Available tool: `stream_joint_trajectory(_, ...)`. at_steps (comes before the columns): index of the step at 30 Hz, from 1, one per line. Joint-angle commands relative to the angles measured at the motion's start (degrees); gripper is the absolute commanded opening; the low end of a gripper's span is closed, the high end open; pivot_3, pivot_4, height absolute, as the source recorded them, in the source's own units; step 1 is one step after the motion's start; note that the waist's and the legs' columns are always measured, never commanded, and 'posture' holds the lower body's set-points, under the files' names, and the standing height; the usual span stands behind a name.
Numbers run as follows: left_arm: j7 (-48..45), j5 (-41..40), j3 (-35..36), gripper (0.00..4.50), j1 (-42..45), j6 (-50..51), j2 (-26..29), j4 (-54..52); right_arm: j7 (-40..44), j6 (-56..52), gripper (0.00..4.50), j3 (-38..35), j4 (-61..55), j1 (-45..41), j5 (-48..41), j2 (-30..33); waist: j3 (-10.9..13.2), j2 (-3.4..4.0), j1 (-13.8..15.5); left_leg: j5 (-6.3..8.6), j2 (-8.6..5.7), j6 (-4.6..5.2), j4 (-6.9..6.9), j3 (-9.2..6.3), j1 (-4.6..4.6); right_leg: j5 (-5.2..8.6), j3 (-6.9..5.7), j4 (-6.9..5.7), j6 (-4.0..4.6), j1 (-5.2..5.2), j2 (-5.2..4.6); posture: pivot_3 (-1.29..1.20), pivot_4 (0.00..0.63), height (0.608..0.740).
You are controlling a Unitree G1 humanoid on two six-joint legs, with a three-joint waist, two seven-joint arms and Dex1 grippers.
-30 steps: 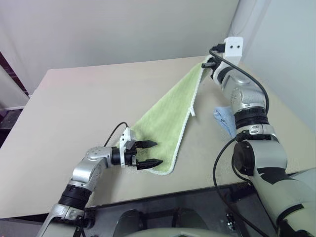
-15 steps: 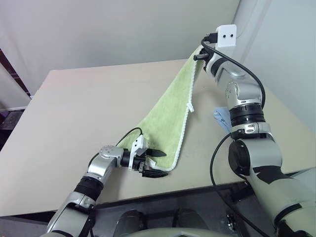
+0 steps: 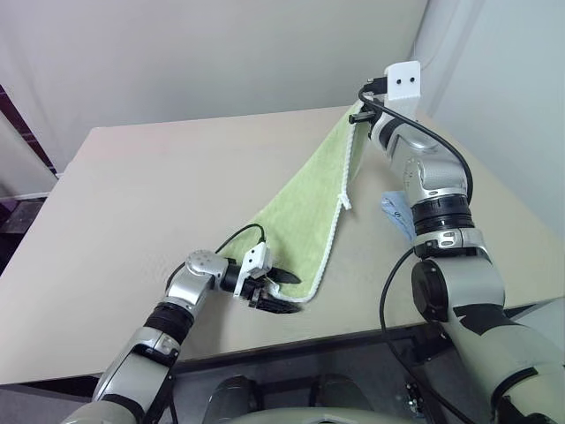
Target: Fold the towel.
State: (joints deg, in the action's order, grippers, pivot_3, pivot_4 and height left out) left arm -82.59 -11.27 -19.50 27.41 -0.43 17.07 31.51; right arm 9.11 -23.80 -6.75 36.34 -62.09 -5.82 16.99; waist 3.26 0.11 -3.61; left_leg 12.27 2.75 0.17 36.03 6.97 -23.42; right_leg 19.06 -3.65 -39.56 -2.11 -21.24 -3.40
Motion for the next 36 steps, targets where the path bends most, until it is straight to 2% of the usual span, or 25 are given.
stream_joint_trajectory(1,1.0,2.6,-3.3,1.91,-0.5,5.3,-0.8,-2.7,-0.7,0.3,0.00,-0.5,-2.9,-0.8,0.5,1.4,0.0,0.00,0.2,0.00,0.00,0.01,0.00,0.00,-0.01,0.00,0.00,0.01,0.00,0.00,0.00,0.00,0.000,0.740)
stream_joint_trajectory(6,3.1,1.9,-3.8,0.01,-0.7,13.2,-1.0,-10.6,-1.0,0.7,0.00,-0.6,-2.6,-0.8,0.7,2.0,0.0,-0.01,0.3,0.01,-0.01,0.03,0.01,0.01,-0.09,-0.02,0.00,0.05,-0.04,-0.06,0.00,0.00,0.000,0.740)
stream_joint_trajectory(12,6.4,1.0,-2.0,0.01,-1.0,16.7,-0.4,-15.3,-1.1,0.8,0.00,-0.4,-3.0,0.1,1.1,2.5,0.0,-0.03,0.3,0.01,0.00,0.03,-0.07,0.01,-0.13,-0.01,0.00,0.09,-0.04,-0.13,0.03,0.00,0.000,0.740)
stream_joint_trajectory(16,7.2,-2.9,2.5,0.01,-1.1,18.3,0.9,-18.4,-1.0,0.7,0.00,-0.7,-3.3,0.6,0.9,2.8,0.0,-0.03,-0.2,0.01,0.02,0.03,-0.08,0.01,-0.16,-0.01,0.01,0.09,-0.04,-0.17,0.06,0.00,0.000,0.740)
stream_joint_trajectory(21,13.8,-10.8,16.6,0.01,3.8,21.1,3.2,-16.0,-1.2,1.3,0.00,-1.5,-2.1,1.2,0.9,4.3,0.1,-0.06,-0.4,0.00,0.06,0.02,-0.06,0.01,-0.16,-0.01,0.01,0.08,-0.04,-0.17,0.10,0.00,0.000,0.740)
stream_joint_trajectory(25,18.8,-14.3,26.7,0.01,10.4,20.4,7.1,-8.0,-1.2,2.2,0.00,-2.5,-0.1,1.2,0.6,6.0,0.1,-0.08,-0.4,0.00,0.06,0.01,-0.06,0.02,-0.16,-0.01,0.02,0.10,-0.06,-0.17,0.12,0.00,0.000,0.740)
stream_joint_trajectory(28,23.9,-14.4,32.6,0.01,17.4,16.6,9.9,2.7,-0.9,3.3,0.00,-2.8,1.9,0.7,0.8,7.3,0.1,-0.11,-0.3,0.00,0.05,0.02,-0.08,0.06,-0.17,0.00,0.02,0.14,-0.10,-0.16,0.12,0.00,0.000,0.740)
stream_joint_trajectory(36,38.3,-11.4,39.9,0.01,35.0,1.5,13.1,31.5,0.1,6.4,0.00,-2.6,6.8,-1.0,1.2,9.6,0.3,-0.36,-0.3,-0.03,0.04,-0.04,-0.11,0.22,-0.19,-0.05,0.07,0.21,-0.22,-0.21,0.10,0.00,0.000,0.740)
